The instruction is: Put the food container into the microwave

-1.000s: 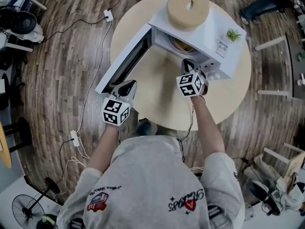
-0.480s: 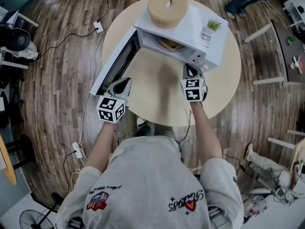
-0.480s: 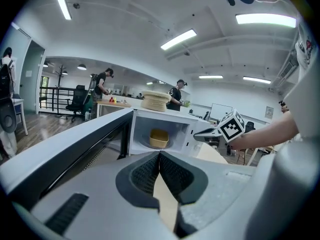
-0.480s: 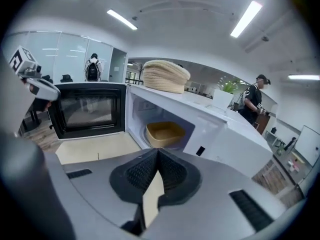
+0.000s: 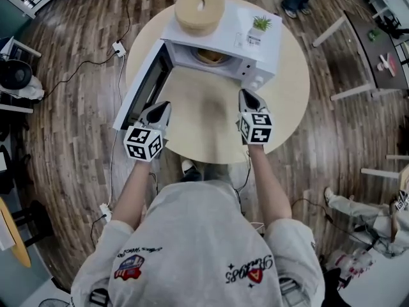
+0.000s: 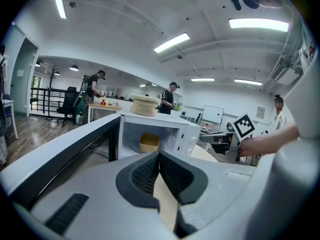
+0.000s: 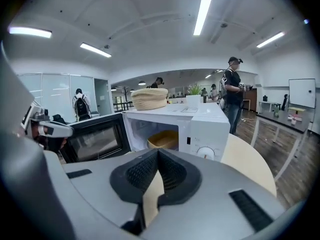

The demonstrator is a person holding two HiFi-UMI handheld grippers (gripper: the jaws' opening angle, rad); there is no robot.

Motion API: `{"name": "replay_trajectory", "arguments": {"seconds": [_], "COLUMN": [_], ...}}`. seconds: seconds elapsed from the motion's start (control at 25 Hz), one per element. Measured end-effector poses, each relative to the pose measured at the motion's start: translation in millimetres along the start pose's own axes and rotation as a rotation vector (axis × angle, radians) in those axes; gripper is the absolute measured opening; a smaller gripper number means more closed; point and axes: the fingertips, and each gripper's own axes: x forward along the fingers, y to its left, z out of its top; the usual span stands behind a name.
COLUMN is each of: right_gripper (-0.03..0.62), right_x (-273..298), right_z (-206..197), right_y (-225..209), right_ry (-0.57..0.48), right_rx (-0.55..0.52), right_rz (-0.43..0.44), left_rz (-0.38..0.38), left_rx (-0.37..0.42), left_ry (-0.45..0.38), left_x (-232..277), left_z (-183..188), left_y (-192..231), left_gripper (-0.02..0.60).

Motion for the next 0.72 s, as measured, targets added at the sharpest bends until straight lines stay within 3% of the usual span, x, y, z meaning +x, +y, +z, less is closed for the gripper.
{"name": "replay_trajectory", "arguments": {"seconds": [0.32,0.72], "right_gripper": [0.005,0.005], "right_x": [-50,-104], "right_z": [23,50], "right_y": [3,11], "right_ry": [-0.112,-0.233], "right_rx": [-0.008,0.005], "right_rz": [0.004,-0.018], "left_rz": [-0.044,-0.045], "left_rx": [0.071,0.113], "left_ry": [-0.046,-0.116], "left_x": [4,-8], "left_z": [31,61], "left_y": [-18,-28], "left_gripper": [0.005,0.005]}}
